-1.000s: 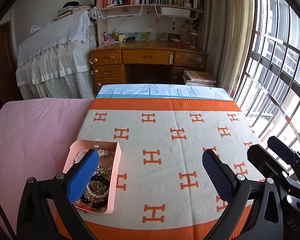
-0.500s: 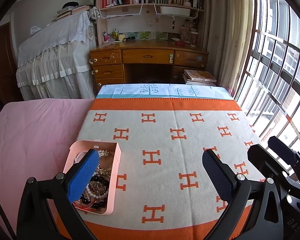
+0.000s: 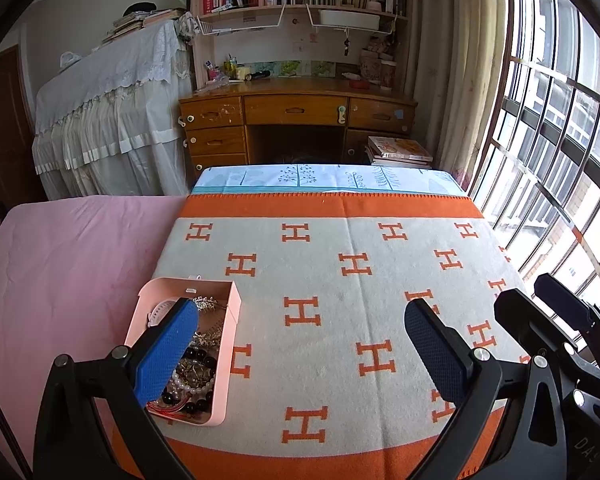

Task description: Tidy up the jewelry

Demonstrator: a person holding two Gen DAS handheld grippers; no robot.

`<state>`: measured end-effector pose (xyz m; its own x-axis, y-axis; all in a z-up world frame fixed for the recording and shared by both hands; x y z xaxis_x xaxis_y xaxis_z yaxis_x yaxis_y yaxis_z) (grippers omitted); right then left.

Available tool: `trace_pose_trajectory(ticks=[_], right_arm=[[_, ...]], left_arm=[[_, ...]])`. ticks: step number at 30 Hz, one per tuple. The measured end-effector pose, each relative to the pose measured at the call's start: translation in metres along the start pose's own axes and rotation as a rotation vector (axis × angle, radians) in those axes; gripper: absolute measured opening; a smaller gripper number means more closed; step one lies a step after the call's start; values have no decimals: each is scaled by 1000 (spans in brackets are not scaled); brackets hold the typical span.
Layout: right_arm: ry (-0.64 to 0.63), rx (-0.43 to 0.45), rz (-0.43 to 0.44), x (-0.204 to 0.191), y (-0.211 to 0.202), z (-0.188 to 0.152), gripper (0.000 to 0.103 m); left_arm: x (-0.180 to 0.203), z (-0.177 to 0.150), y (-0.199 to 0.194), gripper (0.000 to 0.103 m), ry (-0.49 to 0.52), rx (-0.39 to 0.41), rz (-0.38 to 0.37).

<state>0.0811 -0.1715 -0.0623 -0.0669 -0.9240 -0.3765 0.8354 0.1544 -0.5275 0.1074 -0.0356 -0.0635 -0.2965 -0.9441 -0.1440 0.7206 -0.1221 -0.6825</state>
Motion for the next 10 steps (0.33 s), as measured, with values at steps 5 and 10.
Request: trace_pose_trajectory(ticks=[5,10], right_arm=[[0,1,0,1,0,0,71],[3,-3,0,1,0,0,71]], left_arm=[[0,-2,0,102,3,-2,3],[0,-5,-1,102,2,-8,-2]])
Point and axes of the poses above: each gripper's, at about its wrist camera, not at the fingertips, and y roughly the way its jaws point, x to its right, z to its top, the point moved 8 cm from there along y, roughly the way its jaws point, and after that the axes turned 14 degrees about y, right-handed, at the moved point
